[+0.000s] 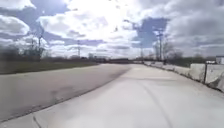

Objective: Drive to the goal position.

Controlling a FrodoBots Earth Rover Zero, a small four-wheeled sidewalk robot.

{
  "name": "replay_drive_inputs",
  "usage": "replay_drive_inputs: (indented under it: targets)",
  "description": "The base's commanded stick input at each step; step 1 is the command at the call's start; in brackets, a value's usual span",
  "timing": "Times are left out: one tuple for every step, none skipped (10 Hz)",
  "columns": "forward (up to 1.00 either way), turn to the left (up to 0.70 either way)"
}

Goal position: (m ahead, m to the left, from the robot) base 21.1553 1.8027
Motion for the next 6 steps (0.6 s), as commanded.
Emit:
replay_drive_inputs:
  targets:
    - [0.70,0.00]
    - [0.70,0.00]
    - [0.74,0.00]
    - [0.81,0.00]
    - [0.92,0.00]
    - [1.00,0.00]
